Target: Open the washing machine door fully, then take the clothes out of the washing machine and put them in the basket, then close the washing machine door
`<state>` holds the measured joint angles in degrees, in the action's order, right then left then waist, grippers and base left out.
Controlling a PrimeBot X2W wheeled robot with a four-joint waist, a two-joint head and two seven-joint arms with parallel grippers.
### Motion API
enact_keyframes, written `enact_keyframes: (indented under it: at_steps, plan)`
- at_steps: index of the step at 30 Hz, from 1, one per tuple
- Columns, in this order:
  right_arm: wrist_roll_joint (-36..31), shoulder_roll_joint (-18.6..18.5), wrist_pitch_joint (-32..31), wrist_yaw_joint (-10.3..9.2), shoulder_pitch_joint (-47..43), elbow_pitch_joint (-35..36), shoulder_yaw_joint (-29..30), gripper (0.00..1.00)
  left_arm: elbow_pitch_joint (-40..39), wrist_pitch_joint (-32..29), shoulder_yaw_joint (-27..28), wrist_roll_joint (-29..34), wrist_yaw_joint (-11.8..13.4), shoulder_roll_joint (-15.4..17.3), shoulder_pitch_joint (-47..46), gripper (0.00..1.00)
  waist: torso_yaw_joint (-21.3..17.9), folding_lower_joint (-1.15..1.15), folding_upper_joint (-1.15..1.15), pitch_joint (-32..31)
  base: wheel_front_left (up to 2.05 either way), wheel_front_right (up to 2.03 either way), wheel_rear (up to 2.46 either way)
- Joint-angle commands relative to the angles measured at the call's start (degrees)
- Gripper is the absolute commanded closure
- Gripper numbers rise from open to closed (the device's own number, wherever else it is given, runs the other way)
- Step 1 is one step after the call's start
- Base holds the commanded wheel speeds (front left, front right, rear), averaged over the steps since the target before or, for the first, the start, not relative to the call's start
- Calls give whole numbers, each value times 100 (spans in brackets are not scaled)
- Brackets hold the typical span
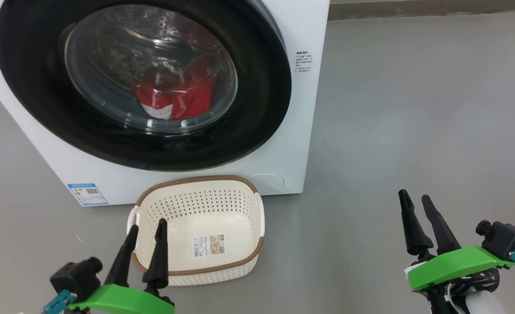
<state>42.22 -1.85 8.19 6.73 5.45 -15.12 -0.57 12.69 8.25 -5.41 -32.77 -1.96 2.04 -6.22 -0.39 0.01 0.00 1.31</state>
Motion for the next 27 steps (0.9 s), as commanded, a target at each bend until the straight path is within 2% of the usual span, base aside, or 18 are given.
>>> enact_keyframes:
  at_steps: [1, 27]
  plan:
    - [-171, -71, 90, 53, 271, 162, -96, 0, -117, 85, 110, 183, 48, 61, -284, 0, -1, 0, 0, 1, 0, 0, 0]
    - [-1893, -93, 511, 69, 433, 232, -228, 0, -3, 505, -27, 1868, 284, 77, -457, 0, 10, 0, 0, 19, 0, 0, 0]
